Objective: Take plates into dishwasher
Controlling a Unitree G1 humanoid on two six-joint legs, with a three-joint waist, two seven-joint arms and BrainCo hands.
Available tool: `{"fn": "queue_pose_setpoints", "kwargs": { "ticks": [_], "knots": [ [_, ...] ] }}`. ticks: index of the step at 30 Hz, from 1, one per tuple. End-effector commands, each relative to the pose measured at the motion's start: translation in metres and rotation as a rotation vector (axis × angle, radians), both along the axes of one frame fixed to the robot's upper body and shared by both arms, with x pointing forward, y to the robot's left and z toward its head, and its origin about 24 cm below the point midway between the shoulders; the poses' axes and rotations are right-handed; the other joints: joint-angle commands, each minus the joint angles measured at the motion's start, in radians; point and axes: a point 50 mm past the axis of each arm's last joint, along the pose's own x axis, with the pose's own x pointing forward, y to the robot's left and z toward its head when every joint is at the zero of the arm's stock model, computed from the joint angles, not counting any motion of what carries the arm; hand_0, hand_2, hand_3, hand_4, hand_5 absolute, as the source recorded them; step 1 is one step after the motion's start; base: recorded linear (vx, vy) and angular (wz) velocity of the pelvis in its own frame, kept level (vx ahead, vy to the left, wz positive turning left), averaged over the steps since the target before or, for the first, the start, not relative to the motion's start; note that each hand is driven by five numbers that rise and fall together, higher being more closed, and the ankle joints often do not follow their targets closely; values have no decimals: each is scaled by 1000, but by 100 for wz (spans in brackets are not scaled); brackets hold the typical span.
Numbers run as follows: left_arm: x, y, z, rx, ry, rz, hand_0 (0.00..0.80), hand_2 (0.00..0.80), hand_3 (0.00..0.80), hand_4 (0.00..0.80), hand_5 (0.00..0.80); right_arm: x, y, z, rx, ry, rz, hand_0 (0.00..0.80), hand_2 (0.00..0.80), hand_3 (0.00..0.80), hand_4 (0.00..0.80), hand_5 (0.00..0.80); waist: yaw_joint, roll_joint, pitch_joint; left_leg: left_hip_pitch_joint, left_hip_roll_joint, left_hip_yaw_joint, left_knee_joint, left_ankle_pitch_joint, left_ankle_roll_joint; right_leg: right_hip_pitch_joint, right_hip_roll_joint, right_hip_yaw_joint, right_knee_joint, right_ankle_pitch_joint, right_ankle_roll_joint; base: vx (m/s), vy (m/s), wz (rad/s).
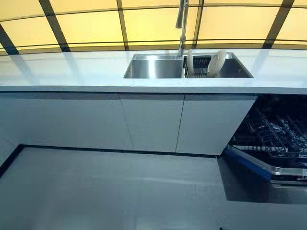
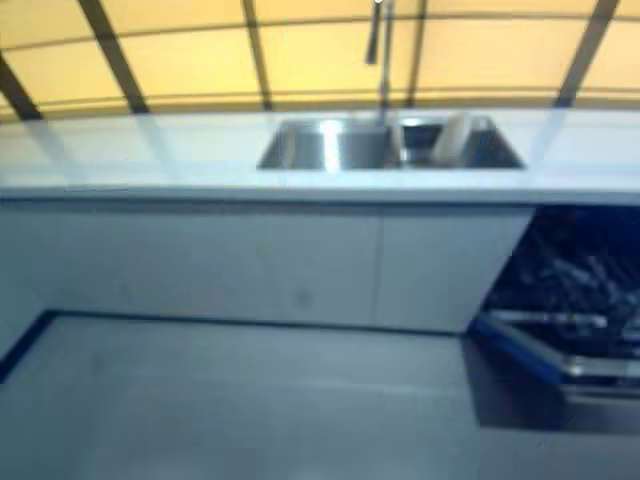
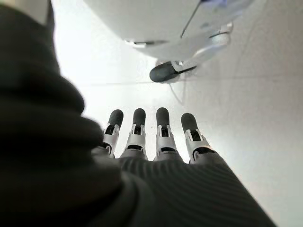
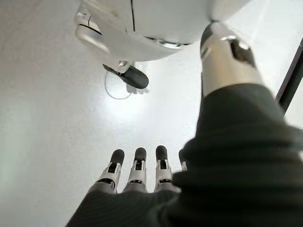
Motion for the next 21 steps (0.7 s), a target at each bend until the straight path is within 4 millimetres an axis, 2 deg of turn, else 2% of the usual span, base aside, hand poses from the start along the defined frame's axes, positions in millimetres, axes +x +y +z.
{"fn": "queue_pose_setpoints", "kwargs": {
  "ticks": [1,8,21],
  "knots": [
    [27,0,4,0,-59,-28,0,0,0,0,0,20,17,-1,58,-19,72,0,0,0,0,0,13,-39,52,-9,-79,-47,11,-47,60,3,-22,-91,66,-56,44,0,0,0],
    [26,4,5,27,-59,25,0,0,0,0,0,24,16,0,63,-39,60,0,0,0,0,0,8,-37,62,-13,-75,-43,13,-46,60,-4,-21,-86,70,-56,42,0,0,0],
    [20,3,3,37,-23,2,0,0,0,0,0,14,8,-1,13,20,39,0,0,0,0,0,-3,-42,55,-4,-60,-35,10,-46,53,4,-8,-79,75,-69,33,14,-25,0]
  ]
}}
